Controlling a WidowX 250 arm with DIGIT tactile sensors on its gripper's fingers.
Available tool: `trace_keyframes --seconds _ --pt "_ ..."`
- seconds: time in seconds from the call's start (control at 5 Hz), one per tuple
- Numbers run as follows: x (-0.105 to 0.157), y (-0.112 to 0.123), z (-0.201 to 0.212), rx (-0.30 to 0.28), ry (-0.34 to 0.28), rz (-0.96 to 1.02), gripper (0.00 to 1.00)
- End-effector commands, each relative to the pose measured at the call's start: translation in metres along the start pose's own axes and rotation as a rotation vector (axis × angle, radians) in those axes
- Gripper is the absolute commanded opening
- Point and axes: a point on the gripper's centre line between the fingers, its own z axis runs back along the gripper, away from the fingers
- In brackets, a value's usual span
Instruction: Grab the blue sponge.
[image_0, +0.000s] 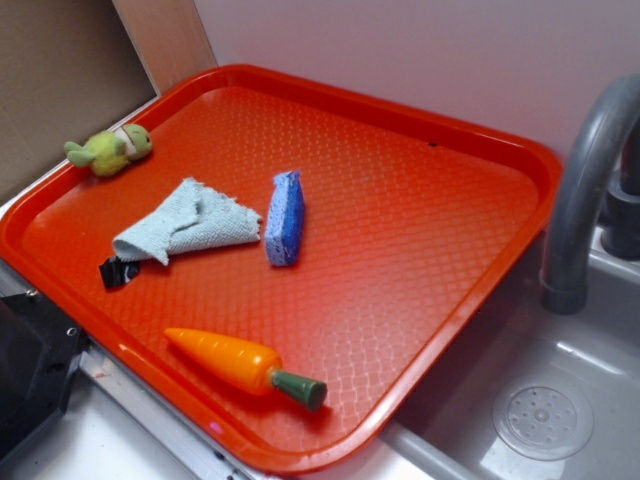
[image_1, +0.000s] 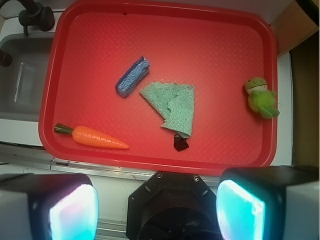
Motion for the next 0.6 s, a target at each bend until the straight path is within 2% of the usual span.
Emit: trace_keyframes --seconds 0.0,0.4 --pt "0.0 0.0 0.0 0.0 0.0 0.0 1.0" --pt "0.032 -0.012 -0.032 0.01 -0.075 0.317 1.0"
